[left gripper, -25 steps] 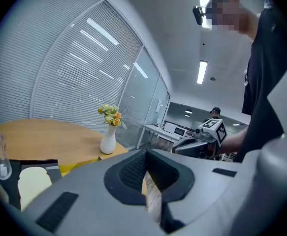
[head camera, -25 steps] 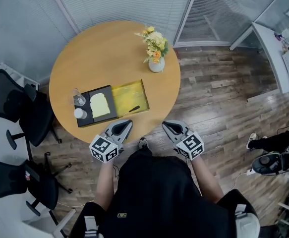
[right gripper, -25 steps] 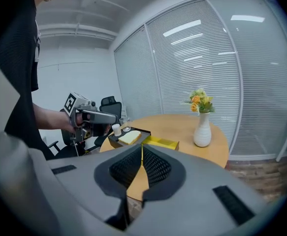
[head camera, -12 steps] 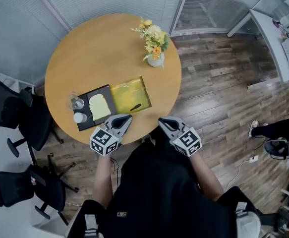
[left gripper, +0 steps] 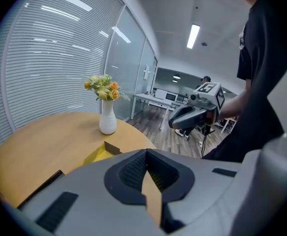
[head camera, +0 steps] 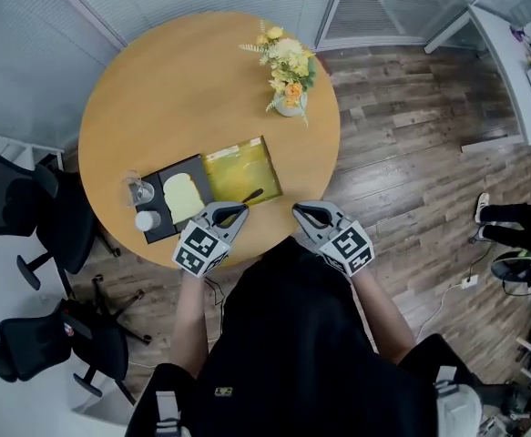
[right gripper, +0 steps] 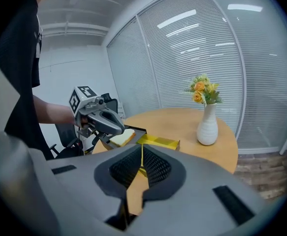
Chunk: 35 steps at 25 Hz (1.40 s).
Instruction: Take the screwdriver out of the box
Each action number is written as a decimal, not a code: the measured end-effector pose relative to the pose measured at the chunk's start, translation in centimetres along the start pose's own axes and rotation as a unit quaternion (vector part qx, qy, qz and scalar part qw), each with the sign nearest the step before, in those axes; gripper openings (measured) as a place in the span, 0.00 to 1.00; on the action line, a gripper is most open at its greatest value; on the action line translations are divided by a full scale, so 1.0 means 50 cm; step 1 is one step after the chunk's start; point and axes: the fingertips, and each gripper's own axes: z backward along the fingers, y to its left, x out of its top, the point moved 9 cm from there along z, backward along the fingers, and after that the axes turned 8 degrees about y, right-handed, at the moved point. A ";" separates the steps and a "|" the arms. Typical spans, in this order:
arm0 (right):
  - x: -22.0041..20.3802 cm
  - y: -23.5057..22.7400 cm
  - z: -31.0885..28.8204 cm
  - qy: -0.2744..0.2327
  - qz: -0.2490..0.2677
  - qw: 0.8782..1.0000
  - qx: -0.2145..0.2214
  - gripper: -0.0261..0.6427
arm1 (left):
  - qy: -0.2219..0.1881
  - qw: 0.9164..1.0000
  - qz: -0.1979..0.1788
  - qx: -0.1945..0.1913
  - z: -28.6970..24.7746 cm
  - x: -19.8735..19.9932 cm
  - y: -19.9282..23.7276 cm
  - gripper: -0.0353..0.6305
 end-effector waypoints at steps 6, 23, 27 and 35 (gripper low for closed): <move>-0.002 -0.034 -0.028 0.005 -0.014 1.000 0.001 0.05 | 0.087 0.995 -0.049 -0.012 -0.059 0.006 0.034 0.06; -0.044 -0.069 -0.078 0.044 -0.039 0.998 0.021 0.05 | 0.224 0.970 -0.090 -0.033 -0.204 -0.050 0.094 0.15; -0.048 -0.072 -0.085 0.050 -0.042 0.997 0.027 0.05 | 0.250 0.963 -0.100 -0.032 -0.228 -0.060 0.110 0.15; -0.042 -0.082 -0.109 0.056 -0.049 0.997 0.031 0.05 | 0.308 0.942 -0.109 -0.080 -0.279 -0.091 0.124 0.15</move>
